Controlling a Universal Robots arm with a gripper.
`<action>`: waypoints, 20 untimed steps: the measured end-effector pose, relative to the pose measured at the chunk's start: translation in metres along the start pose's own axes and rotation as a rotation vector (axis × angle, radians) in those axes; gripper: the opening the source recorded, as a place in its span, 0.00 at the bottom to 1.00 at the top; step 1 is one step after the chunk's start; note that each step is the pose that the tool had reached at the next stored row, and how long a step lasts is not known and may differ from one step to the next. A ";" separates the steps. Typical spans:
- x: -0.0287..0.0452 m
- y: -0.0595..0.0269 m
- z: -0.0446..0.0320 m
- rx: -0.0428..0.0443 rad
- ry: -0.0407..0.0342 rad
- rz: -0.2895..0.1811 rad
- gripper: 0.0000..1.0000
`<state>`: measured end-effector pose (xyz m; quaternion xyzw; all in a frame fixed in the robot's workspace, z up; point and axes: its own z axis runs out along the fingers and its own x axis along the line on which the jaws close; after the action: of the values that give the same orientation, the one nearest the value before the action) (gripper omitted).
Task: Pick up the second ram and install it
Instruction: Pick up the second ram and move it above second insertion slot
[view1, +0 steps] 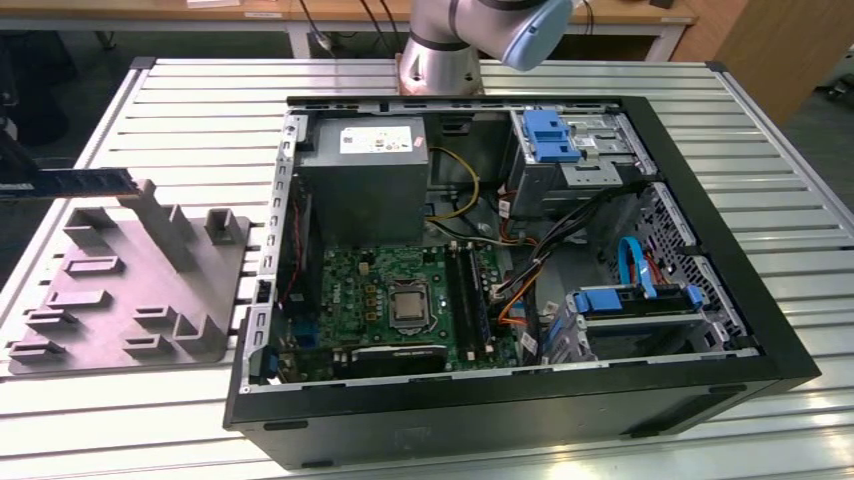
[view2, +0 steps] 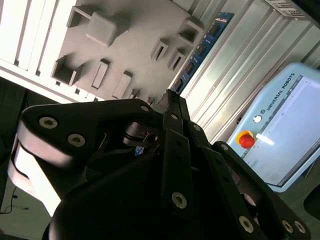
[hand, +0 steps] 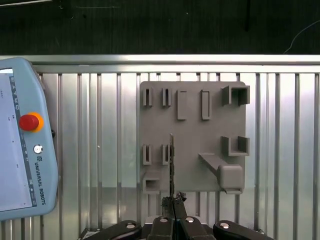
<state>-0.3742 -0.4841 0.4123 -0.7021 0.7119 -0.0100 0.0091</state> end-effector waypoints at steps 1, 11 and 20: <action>0.0000 -0.0028 0.0001 0.0000 0.0000 0.000 0.11; -0.0004 -0.0285 0.0008 -0.0001 -0.0001 0.000 0.11; -0.0007 -0.0500 0.0014 -0.0005 0.0000 0.000 0.11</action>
<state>-0.3242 -0.4841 0.4123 -0.7021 0.7119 -0.0098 0.0089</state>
